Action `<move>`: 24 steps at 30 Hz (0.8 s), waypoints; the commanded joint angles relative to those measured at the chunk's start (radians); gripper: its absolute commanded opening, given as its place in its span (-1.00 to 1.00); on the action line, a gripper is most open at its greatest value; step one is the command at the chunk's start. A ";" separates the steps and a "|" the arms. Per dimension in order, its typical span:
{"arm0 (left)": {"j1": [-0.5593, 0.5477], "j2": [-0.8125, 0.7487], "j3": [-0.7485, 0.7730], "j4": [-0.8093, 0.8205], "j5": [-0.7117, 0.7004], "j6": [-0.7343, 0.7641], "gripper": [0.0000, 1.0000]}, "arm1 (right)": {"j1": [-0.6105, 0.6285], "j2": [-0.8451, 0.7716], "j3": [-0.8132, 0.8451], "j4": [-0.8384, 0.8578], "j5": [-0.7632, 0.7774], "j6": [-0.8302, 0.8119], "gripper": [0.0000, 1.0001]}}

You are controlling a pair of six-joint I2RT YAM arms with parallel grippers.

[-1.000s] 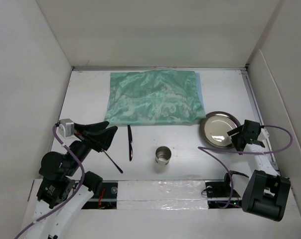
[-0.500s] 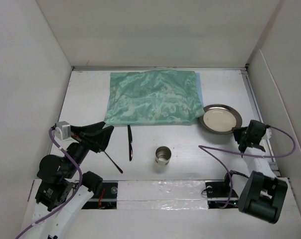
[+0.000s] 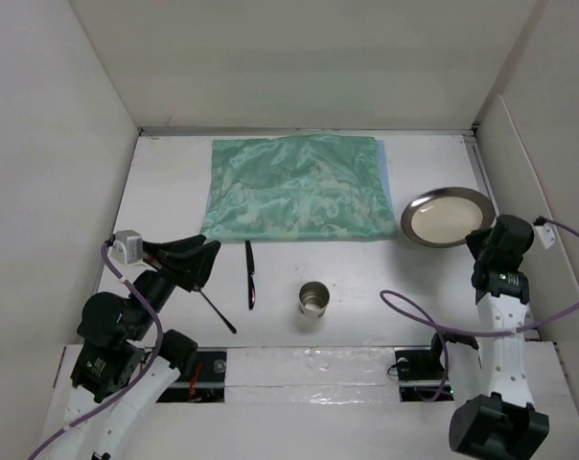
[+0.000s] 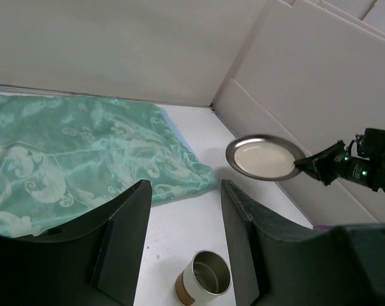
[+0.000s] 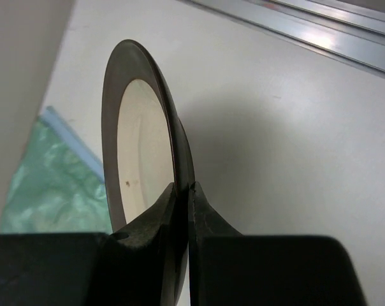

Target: Set the dinner table for one person

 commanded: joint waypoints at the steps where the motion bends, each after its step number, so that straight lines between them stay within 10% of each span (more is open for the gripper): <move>1: -0.006 0.032 -0.008 0.024 -0.005 0.006 -0.12 | 0.115 0.003 0.108 0.325 -0.158 0.000 -1.00; 13: 0.040 0.084 -0.025 0.024 -0.098 -0.006 -0.24 | 0.582 0.664 0.447 0.800 -0.482 -0.030 -1.00; 24: 0.040 0.148 -0.024 0.022 -0.200 -0.003 -0.58 | 0.666 1.187 0.814 0.907 -0.558 0.022 -1.00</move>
